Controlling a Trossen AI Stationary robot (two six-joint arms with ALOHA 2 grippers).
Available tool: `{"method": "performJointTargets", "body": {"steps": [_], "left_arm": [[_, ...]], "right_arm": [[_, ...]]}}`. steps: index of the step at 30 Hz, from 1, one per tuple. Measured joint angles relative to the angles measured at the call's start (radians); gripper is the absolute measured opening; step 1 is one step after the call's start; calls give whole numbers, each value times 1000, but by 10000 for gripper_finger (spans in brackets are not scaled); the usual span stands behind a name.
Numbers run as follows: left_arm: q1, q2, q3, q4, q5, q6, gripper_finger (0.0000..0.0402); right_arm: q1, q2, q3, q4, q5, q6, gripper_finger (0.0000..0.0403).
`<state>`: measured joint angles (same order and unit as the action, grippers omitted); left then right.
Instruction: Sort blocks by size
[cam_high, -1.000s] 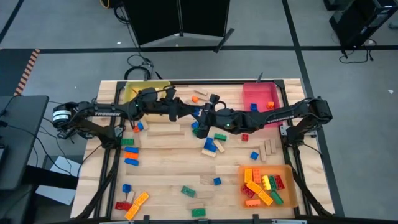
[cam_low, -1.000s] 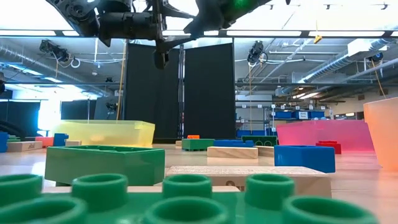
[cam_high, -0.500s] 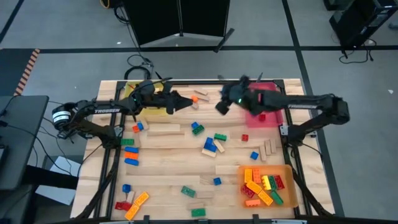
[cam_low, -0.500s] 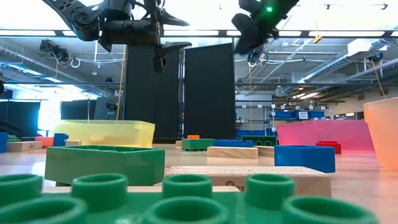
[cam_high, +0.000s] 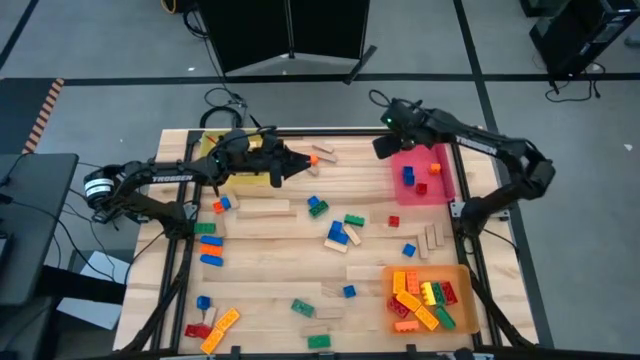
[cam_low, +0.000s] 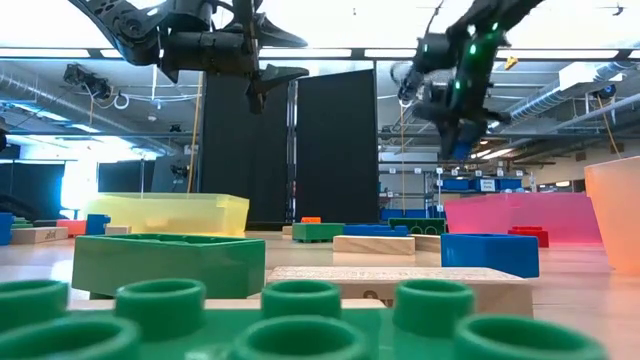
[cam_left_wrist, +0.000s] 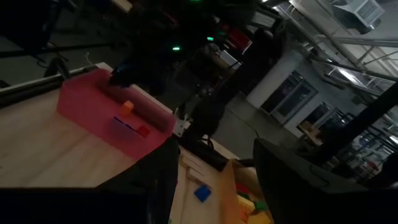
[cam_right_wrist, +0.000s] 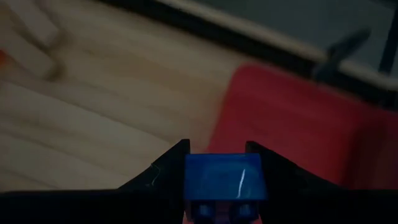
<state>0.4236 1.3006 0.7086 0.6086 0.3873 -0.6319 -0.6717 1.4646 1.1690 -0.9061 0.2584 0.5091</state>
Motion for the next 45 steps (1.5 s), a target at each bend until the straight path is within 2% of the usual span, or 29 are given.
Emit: {"method": "performJointTargets", "body": {"steps": [7,13,19,26,36,45], "left_arm": [[0,0,0,-1,1,0,214],[0,0,0,-1,2,0,214],[0,0,0,-1,2,0,214],[0,0,0,-1,2,0,214],[0,0,0,0,2,0,214],[0,0,0,0,2,0,214]], "right_arm": [[-141,121,0,-53,-134,7,154],[-204,197,-8,-44,-151,-5,154],[-261,252,-84,9,-186,3,155],[-272,252,-150,105,-205,-7,176],[-272,251,-152,110,-203,-4,222],[-269,250,-152,101,-249,-3,232]]}}
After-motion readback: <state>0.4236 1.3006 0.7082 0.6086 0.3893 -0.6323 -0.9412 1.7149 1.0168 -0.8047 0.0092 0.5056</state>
